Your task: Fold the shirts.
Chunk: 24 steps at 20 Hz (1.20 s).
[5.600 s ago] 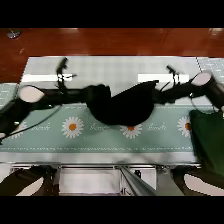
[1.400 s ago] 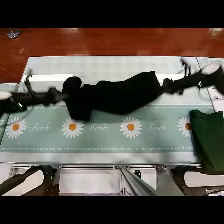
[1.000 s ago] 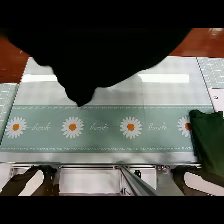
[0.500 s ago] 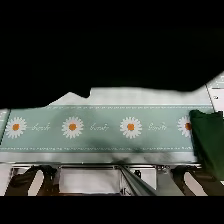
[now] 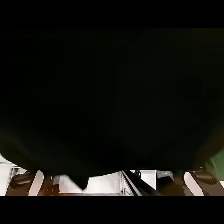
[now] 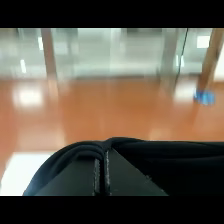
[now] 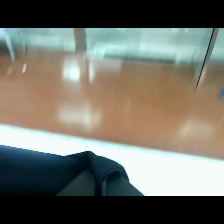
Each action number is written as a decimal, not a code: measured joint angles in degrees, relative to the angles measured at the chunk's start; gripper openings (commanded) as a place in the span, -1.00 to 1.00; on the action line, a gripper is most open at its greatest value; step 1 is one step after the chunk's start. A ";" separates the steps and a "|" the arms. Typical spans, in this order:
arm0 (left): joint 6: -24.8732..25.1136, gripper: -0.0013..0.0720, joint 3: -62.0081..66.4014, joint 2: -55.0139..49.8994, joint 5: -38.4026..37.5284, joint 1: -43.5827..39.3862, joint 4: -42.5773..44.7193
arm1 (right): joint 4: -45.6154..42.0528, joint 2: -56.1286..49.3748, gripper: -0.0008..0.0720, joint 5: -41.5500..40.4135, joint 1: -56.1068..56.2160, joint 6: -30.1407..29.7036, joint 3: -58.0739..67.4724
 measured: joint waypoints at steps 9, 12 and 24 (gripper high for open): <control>-0.42 -0.90 -19.39 -21.97 13.51 -2.21 -4.94 | 5.42 -19.91 -0.90 -14.36 0.07 -2.86 -19.78; -1.14 -0.90 -20.65 -32.48 20.39 -2.91 -8.13 | 7.69 -33.46 -0.90 -20.33 0.07 -3.32 -16.55; 1.95 0.95 -20.92 -50.73 13.94 0.13 -13.18 | 23.45 -66.23 0.68 -11.74 -7.87 -0.76 7.39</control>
